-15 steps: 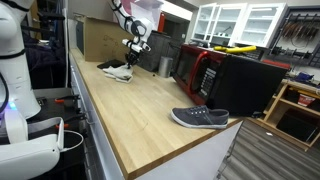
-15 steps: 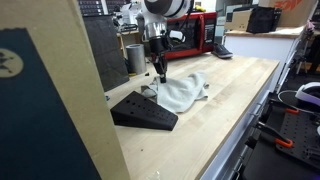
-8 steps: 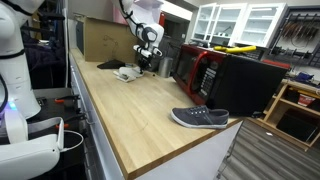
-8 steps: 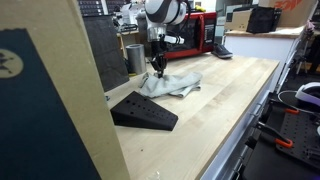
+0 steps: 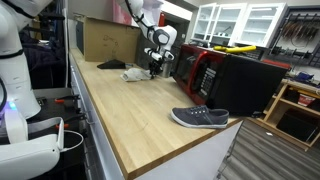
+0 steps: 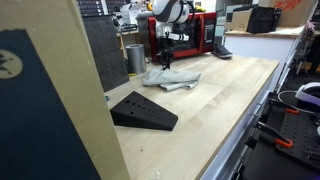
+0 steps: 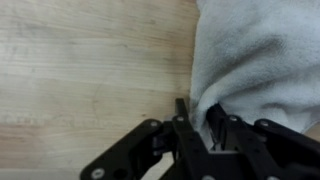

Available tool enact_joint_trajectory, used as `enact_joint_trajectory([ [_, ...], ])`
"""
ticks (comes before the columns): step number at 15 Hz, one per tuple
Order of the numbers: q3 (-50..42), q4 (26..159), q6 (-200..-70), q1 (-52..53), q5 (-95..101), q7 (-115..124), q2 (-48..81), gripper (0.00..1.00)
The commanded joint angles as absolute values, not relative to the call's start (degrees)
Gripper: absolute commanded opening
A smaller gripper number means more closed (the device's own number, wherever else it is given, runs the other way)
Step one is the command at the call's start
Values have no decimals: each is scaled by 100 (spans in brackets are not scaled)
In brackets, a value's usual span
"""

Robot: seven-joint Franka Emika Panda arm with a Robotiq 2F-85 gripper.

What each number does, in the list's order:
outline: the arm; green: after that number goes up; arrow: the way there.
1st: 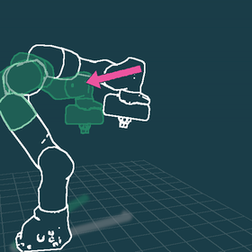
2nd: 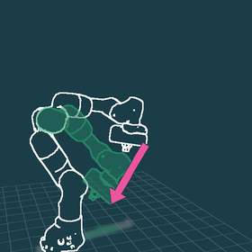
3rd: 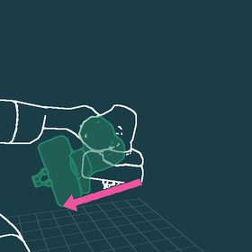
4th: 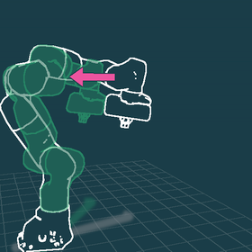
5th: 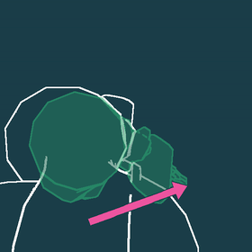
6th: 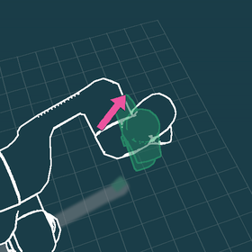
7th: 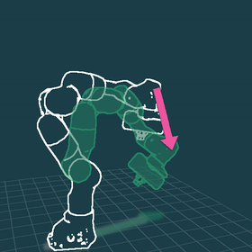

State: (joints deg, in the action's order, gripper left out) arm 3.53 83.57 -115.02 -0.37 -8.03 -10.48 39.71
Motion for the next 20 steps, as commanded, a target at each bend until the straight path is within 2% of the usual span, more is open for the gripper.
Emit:
enact_joint_trajectory([
  [1,423,8062,-10855,-209,-827,-1152,3926,61],
  [6,386,7949,-9986,-381,-694,-1672,3745,98],
  [7,380,7959,-9844,-429,-705,-1749,3696,100],
  [13,450,8357,-9187,-510,-759,-2223,3449,100],
  [20,686,9462,-9197,-397,-839,-2562,2969,100],
])
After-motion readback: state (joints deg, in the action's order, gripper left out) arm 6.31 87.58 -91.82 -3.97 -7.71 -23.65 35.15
